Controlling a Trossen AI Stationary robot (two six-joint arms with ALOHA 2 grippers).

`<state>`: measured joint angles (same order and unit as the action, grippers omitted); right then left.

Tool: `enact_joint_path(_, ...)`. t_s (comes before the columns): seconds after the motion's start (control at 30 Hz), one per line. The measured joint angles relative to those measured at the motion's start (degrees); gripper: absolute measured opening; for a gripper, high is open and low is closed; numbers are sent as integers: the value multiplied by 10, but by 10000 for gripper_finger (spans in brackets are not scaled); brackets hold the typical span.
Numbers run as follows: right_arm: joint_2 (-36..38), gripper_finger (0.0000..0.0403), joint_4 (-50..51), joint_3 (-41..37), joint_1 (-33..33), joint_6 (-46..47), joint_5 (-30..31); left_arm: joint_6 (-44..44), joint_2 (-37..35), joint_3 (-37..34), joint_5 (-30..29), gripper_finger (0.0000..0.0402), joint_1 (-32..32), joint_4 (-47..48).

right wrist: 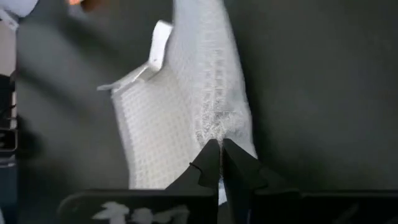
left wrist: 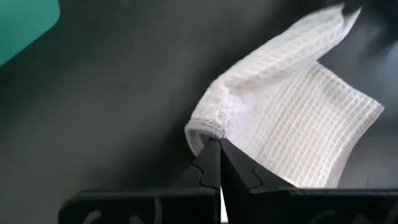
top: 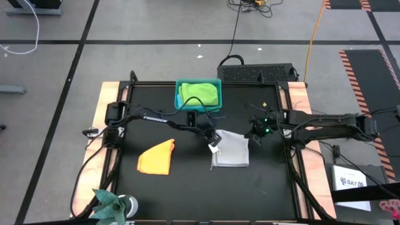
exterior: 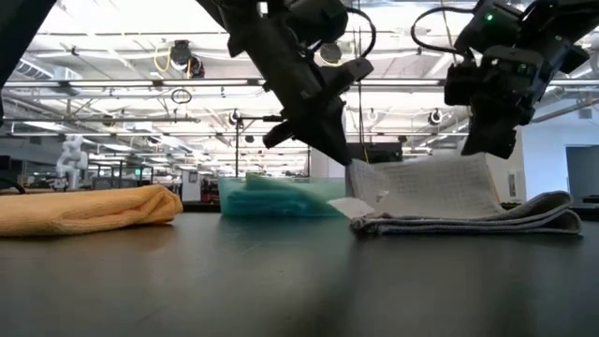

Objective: Fold microfiber towels
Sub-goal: Fold the gray towel

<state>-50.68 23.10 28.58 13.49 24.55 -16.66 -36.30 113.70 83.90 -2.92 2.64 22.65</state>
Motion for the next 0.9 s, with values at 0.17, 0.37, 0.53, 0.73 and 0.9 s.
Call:
enact_joint_path(0.17,6,0,12,0,-36,17,1,-6,-3,0,-3,0,-23,19)
enact_joint_path(0.37,7,0,12,0,-83,55,2,-25,-3,0,-11,0,-47,23)
enact_joint_path(0.53,7,0,12,0,-135,104,7,-43,-3,0,-12,0,-68,31)
enact_joint_path(0.73,7,0,8,0,-203,148,34,-60,-3,0,-17,0,-90,37)
enact_joint_path(0.9,6,0,-16,0,-252,185,54,-72,-3,-1,-18,0,-106,53)
